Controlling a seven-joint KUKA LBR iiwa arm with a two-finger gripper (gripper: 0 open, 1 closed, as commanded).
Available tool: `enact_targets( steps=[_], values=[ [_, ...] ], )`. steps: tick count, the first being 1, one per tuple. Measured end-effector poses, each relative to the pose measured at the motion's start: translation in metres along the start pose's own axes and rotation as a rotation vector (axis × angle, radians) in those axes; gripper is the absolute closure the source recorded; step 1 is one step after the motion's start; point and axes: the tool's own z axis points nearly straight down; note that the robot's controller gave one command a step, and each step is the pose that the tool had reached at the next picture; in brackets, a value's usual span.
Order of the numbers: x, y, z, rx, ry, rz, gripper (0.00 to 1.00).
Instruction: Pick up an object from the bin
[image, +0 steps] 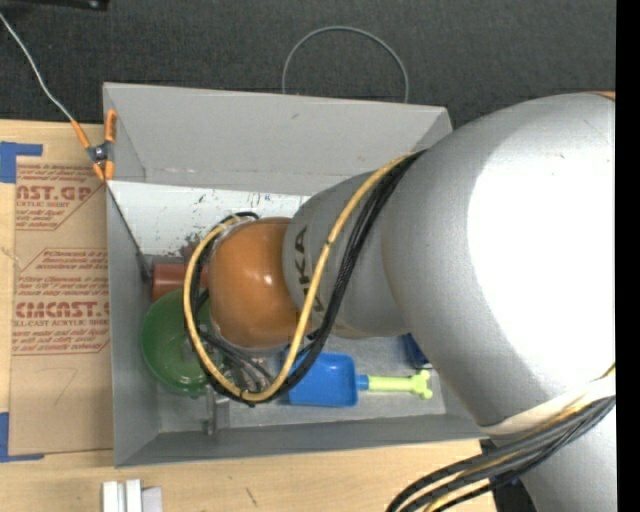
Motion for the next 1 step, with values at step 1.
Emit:
enact_targets(
  steps=[1],
  values=[
    [-0.0082,-0.0022,0.0085,0.004,0.006,-0.106,1.0]
  ],
)
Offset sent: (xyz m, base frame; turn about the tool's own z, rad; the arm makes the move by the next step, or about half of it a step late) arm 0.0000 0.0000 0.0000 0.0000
